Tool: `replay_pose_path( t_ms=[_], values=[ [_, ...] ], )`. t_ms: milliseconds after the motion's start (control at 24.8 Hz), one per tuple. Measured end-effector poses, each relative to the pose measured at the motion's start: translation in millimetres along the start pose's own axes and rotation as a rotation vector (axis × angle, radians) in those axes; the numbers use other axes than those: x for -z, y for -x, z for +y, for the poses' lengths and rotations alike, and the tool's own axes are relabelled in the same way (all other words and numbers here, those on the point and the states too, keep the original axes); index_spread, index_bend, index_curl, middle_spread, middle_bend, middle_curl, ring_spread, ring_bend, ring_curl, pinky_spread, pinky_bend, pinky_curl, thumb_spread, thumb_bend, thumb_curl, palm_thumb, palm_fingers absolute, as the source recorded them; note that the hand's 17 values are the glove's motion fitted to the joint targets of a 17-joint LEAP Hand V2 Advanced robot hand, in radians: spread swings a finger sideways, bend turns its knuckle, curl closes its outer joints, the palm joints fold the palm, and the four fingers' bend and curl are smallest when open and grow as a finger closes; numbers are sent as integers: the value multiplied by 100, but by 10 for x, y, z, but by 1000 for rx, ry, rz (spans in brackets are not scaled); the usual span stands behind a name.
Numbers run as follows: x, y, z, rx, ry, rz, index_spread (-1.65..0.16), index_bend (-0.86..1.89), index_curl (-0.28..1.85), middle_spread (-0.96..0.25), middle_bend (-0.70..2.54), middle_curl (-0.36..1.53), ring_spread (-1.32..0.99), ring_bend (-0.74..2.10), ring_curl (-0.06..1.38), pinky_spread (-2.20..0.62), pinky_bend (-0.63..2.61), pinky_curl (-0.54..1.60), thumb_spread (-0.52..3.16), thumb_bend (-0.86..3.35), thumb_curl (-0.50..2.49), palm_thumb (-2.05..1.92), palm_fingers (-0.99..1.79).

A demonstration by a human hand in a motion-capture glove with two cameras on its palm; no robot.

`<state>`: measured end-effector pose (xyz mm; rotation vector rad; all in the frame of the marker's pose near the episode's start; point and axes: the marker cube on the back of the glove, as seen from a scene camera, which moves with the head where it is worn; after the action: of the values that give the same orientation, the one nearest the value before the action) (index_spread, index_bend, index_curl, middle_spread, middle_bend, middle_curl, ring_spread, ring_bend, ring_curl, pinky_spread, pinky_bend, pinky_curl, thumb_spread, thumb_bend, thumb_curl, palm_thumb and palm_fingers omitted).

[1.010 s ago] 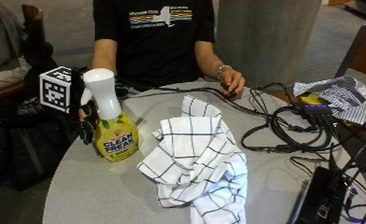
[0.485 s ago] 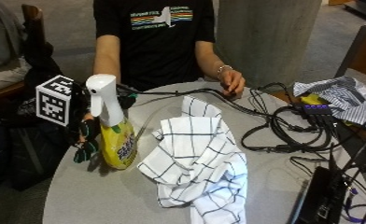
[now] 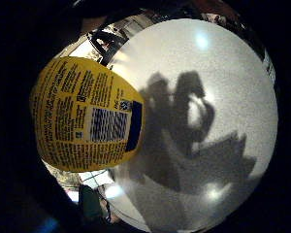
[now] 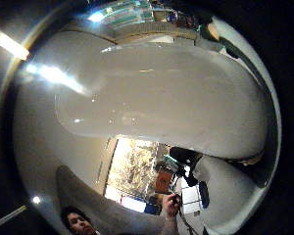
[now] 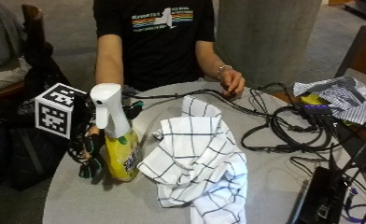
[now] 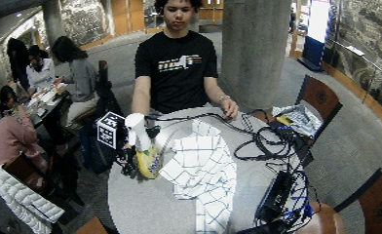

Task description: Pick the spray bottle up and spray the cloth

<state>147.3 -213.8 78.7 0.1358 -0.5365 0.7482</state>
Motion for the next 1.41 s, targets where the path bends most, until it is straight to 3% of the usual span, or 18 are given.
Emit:
replay_pose_path(
  t_ms=[202, 404, 768, 1091, 1414],
  values=[
    [-75, -2, -82, -13, -6, 8, -31, 11, 29, 4, 41, 44, 13, 33, 33, 41, 22, 25, 82, -4, 36, 65, 39],
    [-95, 1, -96, 22, -33, -7, -25, 28, 33, -2, 43, 43, 10, 31, 29, 38, 25, 26, 82, 9, 42, 88, 91],
    [-23, -13, -55, 137, -34, -34, -21, 18, 39, -5, 38, 46, 2, 43, 37, 33, 22, 31, 59, 7, 52, 102, 104],
    [187, 253, 207, 186, 194, -48, -19, 16, 42, -7, 38, 48, -3, 44, 39, 30, 21, 32, 47, 0, 58, 103, 112],
    [177, 586, 496, 116, 492, 7, -18, 16, 44, -7, 37, 49, -4, 46, 40, 24, 22, 34, 47, -4, 61, 97, 116]
  ],
)
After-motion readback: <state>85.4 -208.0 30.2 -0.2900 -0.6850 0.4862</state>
